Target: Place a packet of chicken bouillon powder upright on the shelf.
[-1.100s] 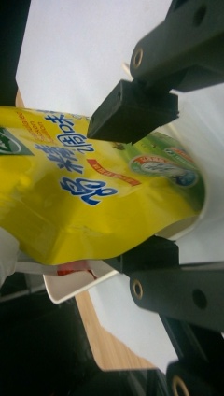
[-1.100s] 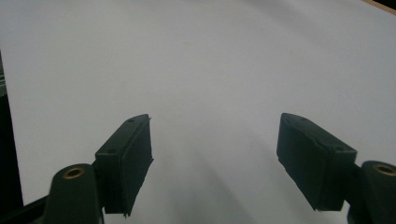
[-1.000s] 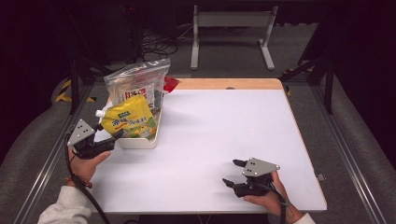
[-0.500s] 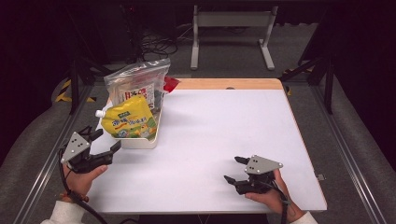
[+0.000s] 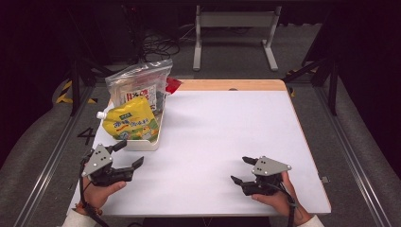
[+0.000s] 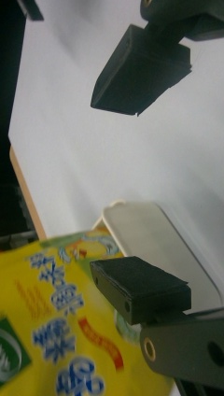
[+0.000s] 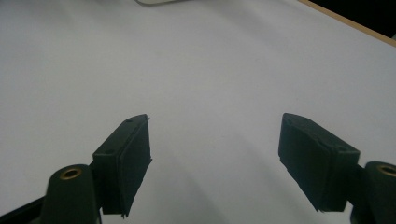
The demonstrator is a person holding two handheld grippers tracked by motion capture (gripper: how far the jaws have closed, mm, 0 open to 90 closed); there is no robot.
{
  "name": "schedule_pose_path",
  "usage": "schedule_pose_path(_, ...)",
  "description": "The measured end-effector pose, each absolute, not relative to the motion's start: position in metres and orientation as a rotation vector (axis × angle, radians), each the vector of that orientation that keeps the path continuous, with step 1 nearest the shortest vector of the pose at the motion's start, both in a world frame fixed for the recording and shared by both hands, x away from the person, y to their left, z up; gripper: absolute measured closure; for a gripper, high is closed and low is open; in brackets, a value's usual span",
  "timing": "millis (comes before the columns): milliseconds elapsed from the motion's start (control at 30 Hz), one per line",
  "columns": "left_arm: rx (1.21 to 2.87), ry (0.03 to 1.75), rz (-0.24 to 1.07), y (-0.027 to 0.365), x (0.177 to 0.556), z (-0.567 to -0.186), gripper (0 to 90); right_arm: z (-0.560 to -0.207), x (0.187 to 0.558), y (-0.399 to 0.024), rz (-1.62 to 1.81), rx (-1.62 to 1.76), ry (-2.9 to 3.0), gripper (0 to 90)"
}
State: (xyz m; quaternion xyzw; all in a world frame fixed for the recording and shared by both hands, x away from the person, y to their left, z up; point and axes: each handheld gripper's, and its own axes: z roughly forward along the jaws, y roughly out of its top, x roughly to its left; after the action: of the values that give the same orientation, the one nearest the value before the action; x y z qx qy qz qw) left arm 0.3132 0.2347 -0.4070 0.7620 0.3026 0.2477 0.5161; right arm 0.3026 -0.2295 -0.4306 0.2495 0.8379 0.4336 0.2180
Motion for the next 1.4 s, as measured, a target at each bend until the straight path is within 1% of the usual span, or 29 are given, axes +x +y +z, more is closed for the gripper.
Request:
schedule_pose_path(700,2.035,0.494,0.407,0.149,0.315,-0.432,19.1,-0.434,0.297,-0.240,1.182,0.732,2.304,24.0)
schedule_pose_path(1133,2.113,0.421,0.316,0.116,0.313,-0.445,17.7,-0.439,0.294,-0.248,1.163,0.764,2.297,23.3)
schedule_pose_path(1200,2.148,0.397,0.290,0.110,0.313,-0.450,17.4,-0.440,0.293,-0.249,1.159,0.772,2.296,23.1)
schedule_pose_path(1267,2.163,0.387,0.293,0.108,0.313,-0.452,17.2,-0.440,0.293,-0.250,1.158,0.776,2.298,23.0)
schedule_pose_path(1400,2.195,0.393,0.304,0.104,0.315,-0.456,13.9,-0.441,0.292,-0.251,1.153,0.780,2.293,22.2)
